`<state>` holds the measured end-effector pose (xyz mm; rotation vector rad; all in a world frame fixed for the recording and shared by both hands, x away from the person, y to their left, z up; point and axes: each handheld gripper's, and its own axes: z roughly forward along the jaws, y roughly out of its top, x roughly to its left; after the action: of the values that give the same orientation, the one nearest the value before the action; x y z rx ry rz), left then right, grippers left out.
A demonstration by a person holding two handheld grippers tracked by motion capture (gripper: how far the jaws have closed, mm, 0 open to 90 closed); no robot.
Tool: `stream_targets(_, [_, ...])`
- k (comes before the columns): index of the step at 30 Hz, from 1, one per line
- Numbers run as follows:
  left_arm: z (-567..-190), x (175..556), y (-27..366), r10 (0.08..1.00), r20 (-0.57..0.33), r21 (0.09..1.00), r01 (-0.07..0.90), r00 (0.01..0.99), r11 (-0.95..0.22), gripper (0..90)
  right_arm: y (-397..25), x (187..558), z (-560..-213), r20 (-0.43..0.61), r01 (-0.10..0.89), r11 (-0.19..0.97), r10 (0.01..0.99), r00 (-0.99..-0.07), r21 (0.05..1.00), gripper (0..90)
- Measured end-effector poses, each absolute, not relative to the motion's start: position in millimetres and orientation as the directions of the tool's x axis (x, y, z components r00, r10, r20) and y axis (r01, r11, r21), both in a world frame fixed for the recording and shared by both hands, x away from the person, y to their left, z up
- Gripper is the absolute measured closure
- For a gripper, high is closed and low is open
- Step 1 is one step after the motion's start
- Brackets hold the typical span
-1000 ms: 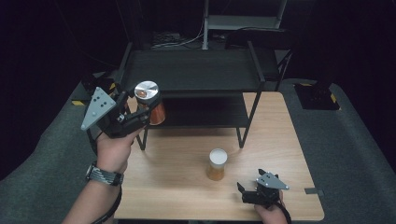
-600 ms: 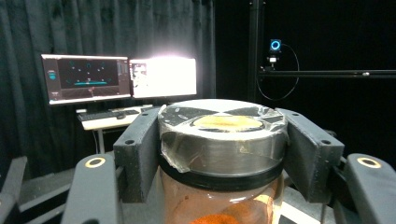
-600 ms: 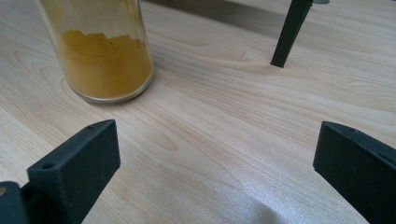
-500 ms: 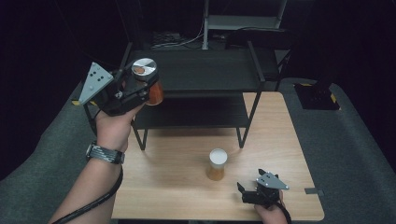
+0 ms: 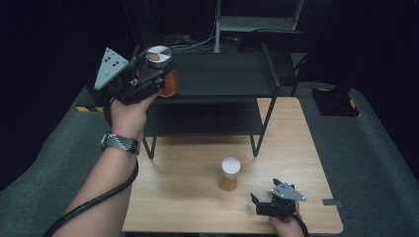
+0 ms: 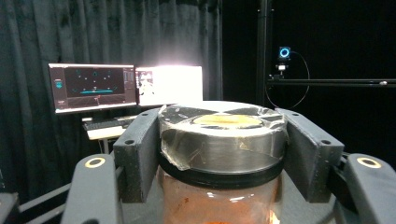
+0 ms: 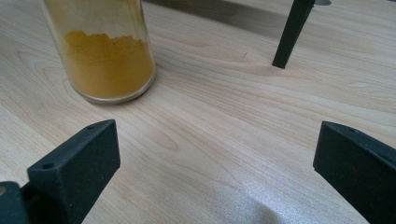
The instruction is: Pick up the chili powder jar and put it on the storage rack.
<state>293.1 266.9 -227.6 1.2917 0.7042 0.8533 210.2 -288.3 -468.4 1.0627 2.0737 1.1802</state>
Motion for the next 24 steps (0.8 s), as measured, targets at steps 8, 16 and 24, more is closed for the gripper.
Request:
stream_targets(8, [-225.2, 310.6, 253.0, 0.858, 0.025, 0.990, -0.134, 0.513, 0.051, 34.9, -288.0, 210.0, -468.5, -0.065, 0.368, 0.318, 0.826, -0.560, 0.874, 0.0])
stream_targets(16, [-230.1, 324.7, 244.5, 0.863, 0.013, 0.992, -0.113, 0.506, 0.052, 34.9, -288.5, 210.1, -468.7, -0.065, 0.366, 0.319, 0.824, -0.563, 0.874, 0.0])
stream_targets(24, [-232.4, 333.5, 241.5, 0.866, -0.002, 0.994, -0.093, 0.501, 0.056, 34.9, -288.4, 210.0, -468.8, -0.068, 0.364, 0.321, 0.823, -0.564, 0.875, 0.0])
